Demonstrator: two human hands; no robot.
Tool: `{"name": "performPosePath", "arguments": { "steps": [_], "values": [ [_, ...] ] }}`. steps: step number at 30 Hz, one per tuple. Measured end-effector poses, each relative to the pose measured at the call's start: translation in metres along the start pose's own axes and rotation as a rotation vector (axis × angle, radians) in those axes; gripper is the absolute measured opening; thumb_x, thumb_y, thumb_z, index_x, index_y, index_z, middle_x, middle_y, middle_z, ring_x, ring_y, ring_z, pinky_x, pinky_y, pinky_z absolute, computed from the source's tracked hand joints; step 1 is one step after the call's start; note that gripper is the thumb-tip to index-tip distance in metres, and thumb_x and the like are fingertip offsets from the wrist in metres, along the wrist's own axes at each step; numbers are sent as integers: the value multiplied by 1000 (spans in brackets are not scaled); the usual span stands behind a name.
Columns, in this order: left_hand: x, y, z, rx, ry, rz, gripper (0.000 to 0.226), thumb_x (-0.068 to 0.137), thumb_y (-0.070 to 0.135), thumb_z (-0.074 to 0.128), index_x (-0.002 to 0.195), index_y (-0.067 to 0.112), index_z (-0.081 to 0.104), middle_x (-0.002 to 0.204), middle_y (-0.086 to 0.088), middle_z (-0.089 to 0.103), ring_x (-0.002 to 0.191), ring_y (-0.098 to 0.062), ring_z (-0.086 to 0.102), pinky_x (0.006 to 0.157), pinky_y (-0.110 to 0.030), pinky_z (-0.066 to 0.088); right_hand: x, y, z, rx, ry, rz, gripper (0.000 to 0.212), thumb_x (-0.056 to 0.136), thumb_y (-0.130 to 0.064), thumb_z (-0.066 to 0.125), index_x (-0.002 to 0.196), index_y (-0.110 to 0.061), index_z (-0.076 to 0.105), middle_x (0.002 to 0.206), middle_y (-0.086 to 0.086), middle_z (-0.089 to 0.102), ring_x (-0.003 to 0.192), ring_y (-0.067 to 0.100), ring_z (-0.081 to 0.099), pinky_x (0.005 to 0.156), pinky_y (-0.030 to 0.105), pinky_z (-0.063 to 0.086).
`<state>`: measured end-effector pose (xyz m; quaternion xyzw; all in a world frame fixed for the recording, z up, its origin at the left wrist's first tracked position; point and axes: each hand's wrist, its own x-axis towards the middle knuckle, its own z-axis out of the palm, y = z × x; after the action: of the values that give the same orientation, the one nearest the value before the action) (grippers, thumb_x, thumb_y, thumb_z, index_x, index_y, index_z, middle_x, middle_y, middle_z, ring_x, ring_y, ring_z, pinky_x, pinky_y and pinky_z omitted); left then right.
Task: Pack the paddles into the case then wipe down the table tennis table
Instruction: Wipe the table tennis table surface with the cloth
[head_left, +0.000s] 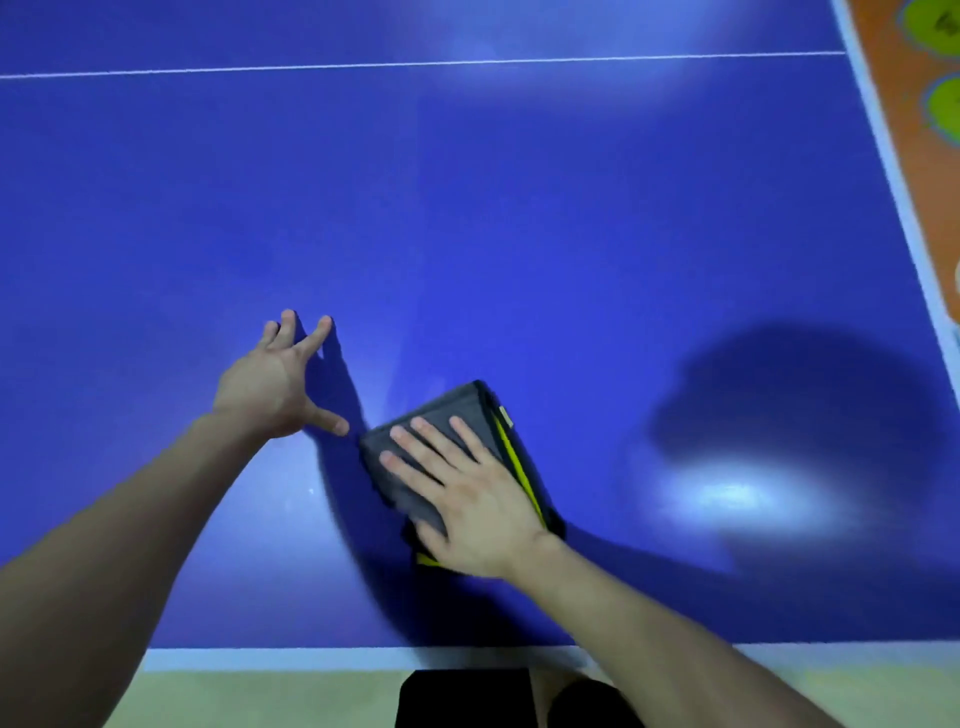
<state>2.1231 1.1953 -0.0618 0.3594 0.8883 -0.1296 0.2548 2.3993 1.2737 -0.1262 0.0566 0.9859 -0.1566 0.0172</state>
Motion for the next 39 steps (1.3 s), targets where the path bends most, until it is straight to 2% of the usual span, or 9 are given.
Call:
{"name": "performPosePath", "arguments": {
  "steps": [6, 10, 15, 19, 24, 28, 32, 36, 39],
  "values": [
    [-2, 1, -4, 73, -4, -3, 159, 46, 87, 88, 167, 50, -9, 179, 2, -6, 166, -24, 11, 85, -52, 55, -54, 162, -39, -88, 297, 570, 74, 104, -46, 58, 171, -25, 35, 181, -1, 23, 169, 18, 13, 136, 54, 12],
    [-5, 5, -8, 120, 21, 13, 158, 48, 85, 89, 168, 46, -5, 176, -6, 8, 148, -35, 43, 73, -44, 48, -50, 170, -34, -109, 309, 752, 73, 104, -51, 47, 171, -24, 34, 182, 0, 21, 169, 18, 12, 136, 57, 7],
    [0, -3, -3, 199, 77, 89, 156, 42, 93, 84, 167, 42, 5, 167, -8, 25, 138, -34, 49, 72, -41, 45, -29, 111, -21, -138, 307, 872, 78, 103, -57, 46, 171, -21, 33, 181, 5, 22, 169, 23, 14, 134, 62, 9],
    [-2, -10, -4, 224, 78, 141, 150, 45, 96, 80, 165, 42, 9, 164, -10, 32, 139, -35, 49, 78, -40, 45, 8, -33, 9, -140, 281, 896, 81, 105, -59, 42, 173, -18, 26, 182, 9, 16, 170, 25, 6, 133, 64, 9],
    [-7, -48, -18, 102, 20, 305, 133, 64, 59, 97, 168, 43, 17, 173, -4, 26, 147, -34, 46, 101, -48, 52, 61, -213, 60, -75, 142, 646, 88, 99, -55, 51, 175, -22, 19, 184, 7, 6, 170, 26, -1, 133, 64, 7],
    [-42, -105, 8, -31, 16, 363, 138, 60, 52, 102, 170, 39, 19, 179, -1, 11, 162, -24, 24, 120, -50, 42, 25, -190, 64, -60, 259, 616, 76, 103, -51, 52, 172, -27, 32, 182, -1, 17, 170, 20, 9, 135, 57, 11],
    [-68, -152, 42, 87, 24, 431, 154, 50, 66, 100, 171, 38, 10, 180, -5, 4, 166, -25, 8, 129, -48, 30, -57, -122, 51, -106, 335, 1031, 73, 105, -58, 50, 171, -30, 33, 182, -4, 19, 169, 18, 12, 135, 57, 13],
    [-68, -174, 61, 174, 32, 447, 161, 47, 76, 96, 171, 39, 0, 180, -1, -4, 166, -25, 1, 126, -49, 35, -55, -121, 47, -104, 333, 1289, 82, 103, -66, 39, 174, -27, 24, 183, 1, 13, 170, 22, 7, 134, 62, 8],
    [-70, -172, 58, 218, 56, 451, 161, 46, 80, 93, 170, 42, -3, 180, 4, -5, 167, -21, 2, 113, -47, 48, 14, -199, 61, -103, 292, 1314, 87, 106, -67, 33, 176, -21, 10, 183, 12, 0, 170, 31, -3, 132, 67, 4]
  ]
}}
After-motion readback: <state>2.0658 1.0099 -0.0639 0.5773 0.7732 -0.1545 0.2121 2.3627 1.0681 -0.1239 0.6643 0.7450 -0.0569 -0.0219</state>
